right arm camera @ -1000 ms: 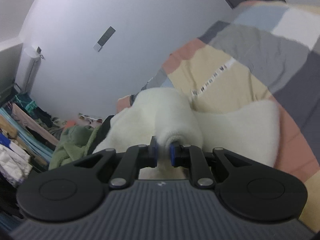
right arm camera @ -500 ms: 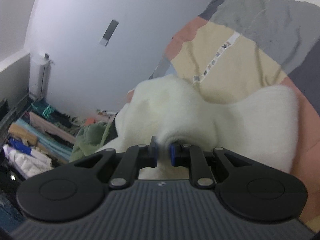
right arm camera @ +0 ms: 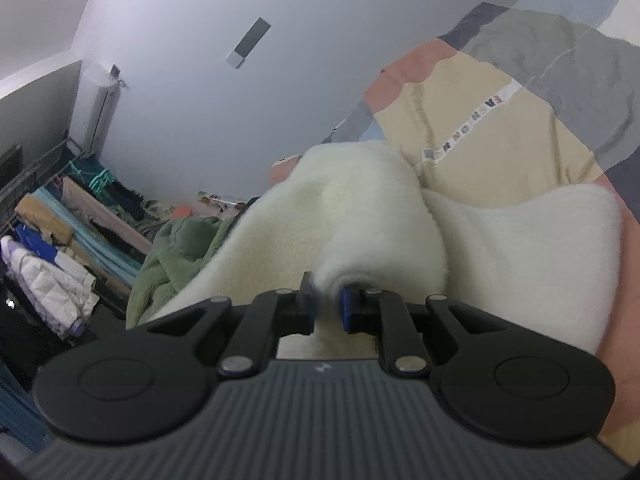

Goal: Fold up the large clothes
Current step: 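Lift the sweater with both grippers and pull it apart to unfold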

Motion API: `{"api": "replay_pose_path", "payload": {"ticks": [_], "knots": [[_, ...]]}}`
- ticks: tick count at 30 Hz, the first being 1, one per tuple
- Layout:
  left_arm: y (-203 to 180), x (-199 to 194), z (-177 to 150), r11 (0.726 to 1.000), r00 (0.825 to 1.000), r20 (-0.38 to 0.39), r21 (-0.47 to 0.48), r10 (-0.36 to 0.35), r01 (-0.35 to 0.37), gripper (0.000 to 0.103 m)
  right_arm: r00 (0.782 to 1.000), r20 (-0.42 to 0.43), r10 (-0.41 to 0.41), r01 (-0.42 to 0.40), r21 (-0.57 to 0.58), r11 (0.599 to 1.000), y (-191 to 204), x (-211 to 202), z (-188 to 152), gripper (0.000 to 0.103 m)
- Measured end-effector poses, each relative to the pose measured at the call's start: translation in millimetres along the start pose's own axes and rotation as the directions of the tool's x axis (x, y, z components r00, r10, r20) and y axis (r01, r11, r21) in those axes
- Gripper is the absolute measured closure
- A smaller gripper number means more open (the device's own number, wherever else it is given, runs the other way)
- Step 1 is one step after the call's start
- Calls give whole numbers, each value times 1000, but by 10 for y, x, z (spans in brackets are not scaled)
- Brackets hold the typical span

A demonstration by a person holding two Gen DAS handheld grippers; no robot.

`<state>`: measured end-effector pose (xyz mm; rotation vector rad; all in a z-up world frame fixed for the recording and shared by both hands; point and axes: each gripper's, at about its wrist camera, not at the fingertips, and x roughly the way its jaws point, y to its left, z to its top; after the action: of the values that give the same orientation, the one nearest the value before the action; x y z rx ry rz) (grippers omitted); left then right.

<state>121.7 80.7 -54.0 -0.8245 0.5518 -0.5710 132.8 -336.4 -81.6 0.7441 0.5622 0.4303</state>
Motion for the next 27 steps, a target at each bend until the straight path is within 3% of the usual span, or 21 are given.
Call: {"api": "replay_pose_path", "payload": {"ticks": [5, 7, 11, 14, 15, 17, 18, 19, 27], "knots": [[-104, -415, -215, 993, 998, -32, -104, 54, -57, 90, 998, -46, -37, 36, -20, 999, 267, -175, -168, 88], [-38, -497, -323, 985, 994, -59, -141, 89, -97, 90, 994, -64, -87, 84, -51, 995, 366, -217, -247, 87], [65, -391, -448, 969, 972, -138, -136, 189, -208, 89, 980, -118, -163, 158, -50, 986, 416, -175, -333, 86], [167, -297, -475, 963, 963, -164, -130, 212, -234, 89, 969, -158, -188, 195, 24, 981, 306, -113, -368, 84], [195, -277, -473, 963, 963, -164, -135, 212, -235, 88, 967, -168, -193, 203, 41, 978, 264, -89, -377, 79], [273, -222, -456, 956, 958, -177, -148, 225, -253, 77, 959, -177, -222, 234, 52, 971, 182, -54, -403, 61], [326, -185, -448, 951, 954, -186, -161, 234, -265, 73, 954, -179, -240, 253, 56, 966, 151, -34, -415, 43], [376, -173, -459, 947, 953, -187, -173, 239, -272, 67, 951, -182, -252, 268, 68, 961, 116, -21, -426, 35], [590, 80, -453, 934, 953, -190, -227, 234, -275, 62, 950, -200, -240, 269, 129, 955, -213, 207, -428, 36]]}}
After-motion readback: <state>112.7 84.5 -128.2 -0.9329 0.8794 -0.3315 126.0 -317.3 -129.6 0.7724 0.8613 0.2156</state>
